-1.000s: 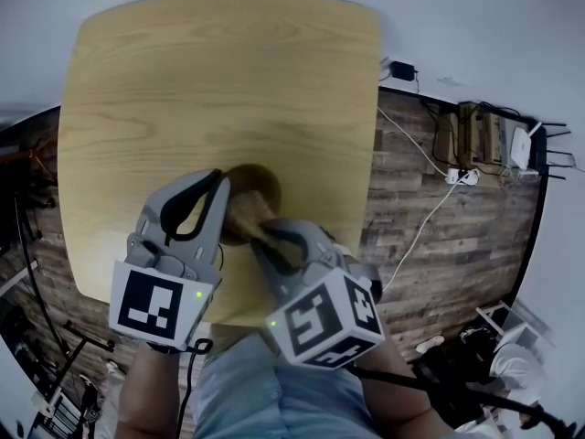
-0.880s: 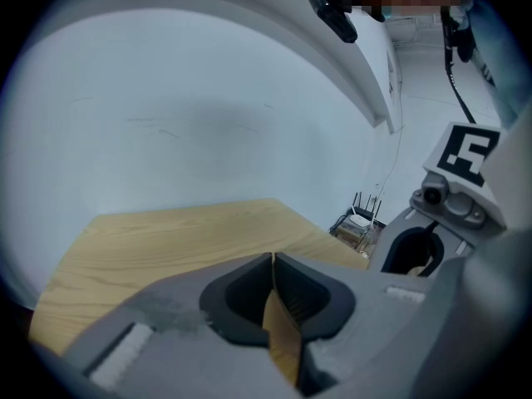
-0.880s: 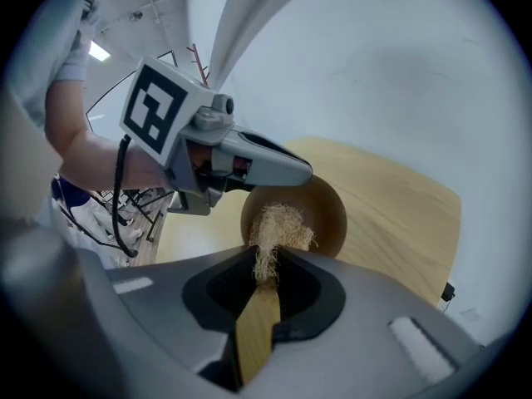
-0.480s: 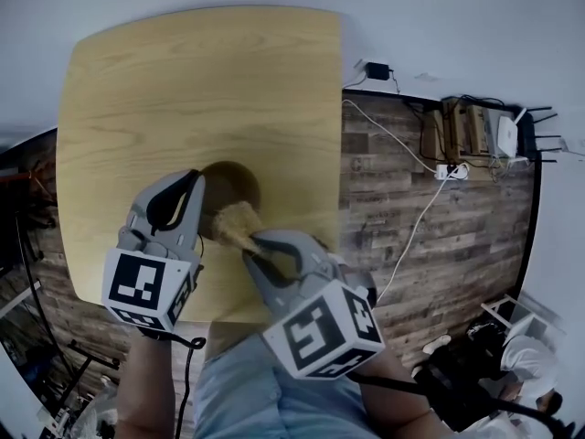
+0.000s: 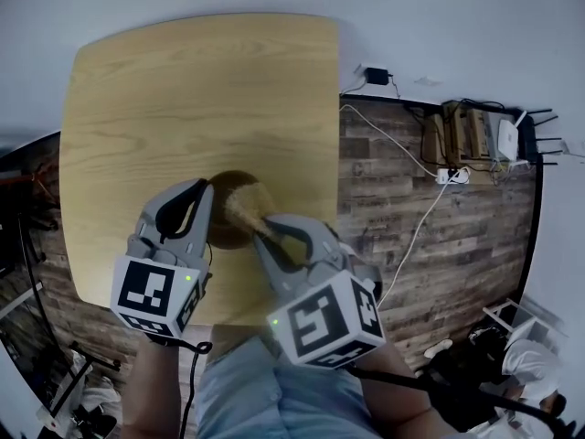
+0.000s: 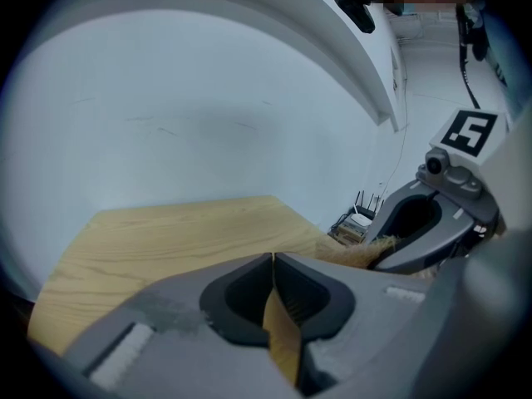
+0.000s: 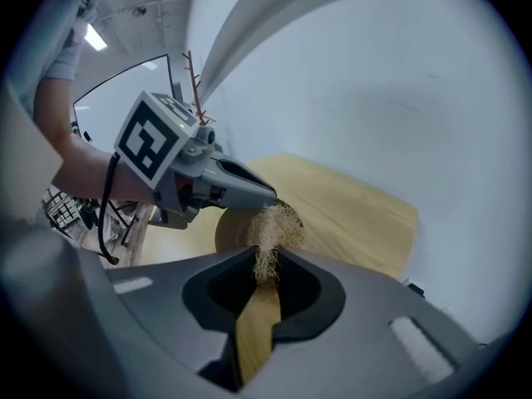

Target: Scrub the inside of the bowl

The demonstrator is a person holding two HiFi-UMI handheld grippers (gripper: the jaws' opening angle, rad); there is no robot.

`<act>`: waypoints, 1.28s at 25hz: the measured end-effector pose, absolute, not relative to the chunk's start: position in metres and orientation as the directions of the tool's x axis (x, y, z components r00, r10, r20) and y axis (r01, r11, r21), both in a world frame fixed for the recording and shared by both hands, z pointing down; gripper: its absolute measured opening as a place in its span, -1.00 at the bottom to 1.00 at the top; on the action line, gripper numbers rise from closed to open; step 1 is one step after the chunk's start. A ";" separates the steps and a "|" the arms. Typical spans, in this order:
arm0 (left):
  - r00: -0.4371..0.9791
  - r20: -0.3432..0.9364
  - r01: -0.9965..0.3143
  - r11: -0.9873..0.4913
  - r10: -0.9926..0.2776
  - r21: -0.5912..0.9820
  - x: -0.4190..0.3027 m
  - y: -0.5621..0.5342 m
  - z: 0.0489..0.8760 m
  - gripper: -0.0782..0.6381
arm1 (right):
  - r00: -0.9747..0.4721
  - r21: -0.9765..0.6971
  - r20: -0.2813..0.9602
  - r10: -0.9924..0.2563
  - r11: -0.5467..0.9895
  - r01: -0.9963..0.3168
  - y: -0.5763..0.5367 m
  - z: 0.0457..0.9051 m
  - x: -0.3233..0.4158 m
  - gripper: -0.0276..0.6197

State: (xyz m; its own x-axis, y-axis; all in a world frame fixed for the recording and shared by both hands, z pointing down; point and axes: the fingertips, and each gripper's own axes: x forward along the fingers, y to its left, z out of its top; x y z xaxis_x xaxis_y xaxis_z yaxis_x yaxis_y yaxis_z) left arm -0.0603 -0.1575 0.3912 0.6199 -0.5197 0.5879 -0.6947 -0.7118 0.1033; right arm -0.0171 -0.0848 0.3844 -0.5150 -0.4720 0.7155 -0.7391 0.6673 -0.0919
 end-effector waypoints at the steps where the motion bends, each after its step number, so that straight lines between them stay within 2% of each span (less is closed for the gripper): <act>1: 0.620 0.590 -0.695 -0.711 -0.517 0.106 -0.062 -0.157 0.390 -0.69 | -0.513 -0.091 0.719 -0.470 0.668 -0.739 -0.087 0.386 -0.020 -0.75; 11: 0.642 0.593 -0.688 -0.706 -0.486 0.167 -0.065 -0.150 0.390 -0.70 | -0.513 -0.100 0.745 -0.426 0.690 -0.717 -0.102 0.416 -0.048 -0.76; 23: 0.641 0.593 -0.695 -0.696 -0.487 0.179 -0.071 -0.156 0.390 -0.70 | -0.623 -0.168 0.722 -0.299 0.799 -0.578 -0.089 0.410 -0.087 -0.76; 32: 0.635 0.596 -0.705 -0.685 -0.492 0.185 -0.070 -0.163 0.397 -0.70 | -0.635 -0.172 0.717 -0.289 0.809 -0.562 -0.081 0.401 -0.080 -0.76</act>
State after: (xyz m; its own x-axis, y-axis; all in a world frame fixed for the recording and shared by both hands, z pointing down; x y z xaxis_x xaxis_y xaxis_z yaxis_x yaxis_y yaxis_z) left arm -0.0699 -0.1629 0.3974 0.6349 -0.4920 0.5956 -0.7045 -0.6851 0.1851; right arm -0.0801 -0.0807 0.4006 -0.6348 -0.2886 0.7167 -0.5624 0.8087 -0.1725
